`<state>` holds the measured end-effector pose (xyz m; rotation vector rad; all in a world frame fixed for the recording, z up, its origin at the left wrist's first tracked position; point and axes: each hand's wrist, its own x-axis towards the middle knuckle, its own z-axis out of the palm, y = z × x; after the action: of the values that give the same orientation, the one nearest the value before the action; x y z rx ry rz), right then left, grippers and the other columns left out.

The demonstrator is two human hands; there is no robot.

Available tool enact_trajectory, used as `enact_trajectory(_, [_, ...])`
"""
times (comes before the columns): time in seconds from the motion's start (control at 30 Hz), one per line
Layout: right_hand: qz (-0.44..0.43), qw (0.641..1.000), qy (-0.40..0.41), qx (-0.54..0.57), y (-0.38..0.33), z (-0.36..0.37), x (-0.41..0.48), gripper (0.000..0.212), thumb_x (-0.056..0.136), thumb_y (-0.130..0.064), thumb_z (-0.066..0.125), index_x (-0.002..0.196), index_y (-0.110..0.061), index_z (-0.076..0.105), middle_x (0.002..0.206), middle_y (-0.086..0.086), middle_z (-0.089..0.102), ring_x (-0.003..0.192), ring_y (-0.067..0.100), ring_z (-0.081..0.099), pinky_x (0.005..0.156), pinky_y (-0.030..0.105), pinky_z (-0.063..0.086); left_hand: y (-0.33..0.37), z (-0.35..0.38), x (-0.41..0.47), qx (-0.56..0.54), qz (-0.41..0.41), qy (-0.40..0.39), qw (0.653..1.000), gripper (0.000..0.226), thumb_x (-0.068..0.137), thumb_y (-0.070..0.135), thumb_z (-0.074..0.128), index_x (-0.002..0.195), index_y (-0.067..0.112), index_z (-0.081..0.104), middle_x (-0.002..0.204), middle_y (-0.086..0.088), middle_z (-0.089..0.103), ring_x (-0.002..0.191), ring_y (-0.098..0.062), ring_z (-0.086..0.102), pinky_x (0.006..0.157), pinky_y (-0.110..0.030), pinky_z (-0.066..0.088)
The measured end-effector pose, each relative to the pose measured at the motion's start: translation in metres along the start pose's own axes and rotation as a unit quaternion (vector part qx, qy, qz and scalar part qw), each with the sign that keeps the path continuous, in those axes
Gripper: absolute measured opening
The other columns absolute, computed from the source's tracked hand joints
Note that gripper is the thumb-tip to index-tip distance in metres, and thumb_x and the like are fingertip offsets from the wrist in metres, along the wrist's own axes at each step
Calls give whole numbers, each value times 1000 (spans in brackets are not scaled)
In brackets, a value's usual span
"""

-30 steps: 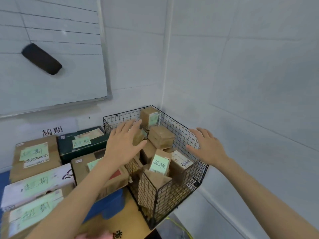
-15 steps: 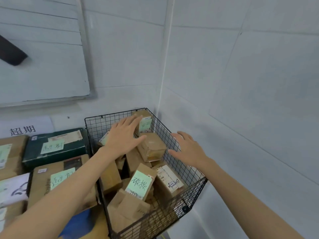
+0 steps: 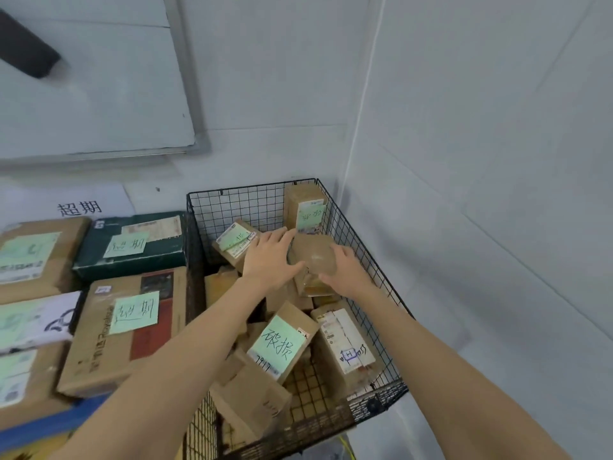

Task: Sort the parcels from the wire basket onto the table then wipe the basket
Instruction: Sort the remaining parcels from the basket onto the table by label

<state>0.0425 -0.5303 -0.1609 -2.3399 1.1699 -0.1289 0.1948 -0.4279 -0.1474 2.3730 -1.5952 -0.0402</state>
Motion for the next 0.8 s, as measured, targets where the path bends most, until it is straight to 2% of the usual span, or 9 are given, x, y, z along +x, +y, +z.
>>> enact_trajectory(0.17, [13, 1000, 12, 8, 16, 17, 24, 79, 88, -26, 72, 151, -15, 26, 157, 9, 26, 135, 31, 40, 108, 48, 42, 5, 30, 8, -12, -31, -19, 999, 74, 90, 56, 55, 152, 27, 29, 158, 0, 31, 142, -24, 31, 112, -44, 29])
enact_trajectory(0.33, [36, 999, 5, 2, 24, 33, 38, 70, 86, -25, 74, 145, -17, 37, 156, 5, 29, 138, 29, 34, 108, 44, 39, 8, 54, 14, -50, -50, -30, 997, 73, 90, 52, 58, 153, 29, 28, 157, 2, 33, 142, -24, 32, 112, -44, 30])
enact_trajectory(0.47, [25, 999, 22, -23, 25, 40, 44, 67, 84, -27, 74, 143, -24, 43, 152, 4, 37, 138, 30, 29, 110, 45, 33, 5, 69, 14, -80, -60, -48, 994, 72, 89, 45, 61, 152, 32, 29, 156, 2, 34, 139, -25, 35, 110, -45, 33])
enact_trajectory(0.63, [-12, 999, 38, 24, 23, 43, 48, 59, 83, -14, 72, 137, -26, 51, 145, 4, 40, 130, 27, 29, 106, 38, 33, -5, 77, 14, -102, -82, -59, 990, 77, 85, 40, 66, 151, 33, 28, 151, 0, 39, 135, -27, 40, 107, -46, 34])
enact_trajectory(0.8, [-4, 997, 51, 52, 21, 38, 52, 70, 79, -16, 78, 141, -25, 47, 146, 7, 37, 132, 27, 32, 109, 39, 33, -10, 82, 16, -111, -92, -69, 987, 73, 85, 40, 67, 149, 32, 32, 149, -1, 40, 132, -27, 42, 107, -45, 36])
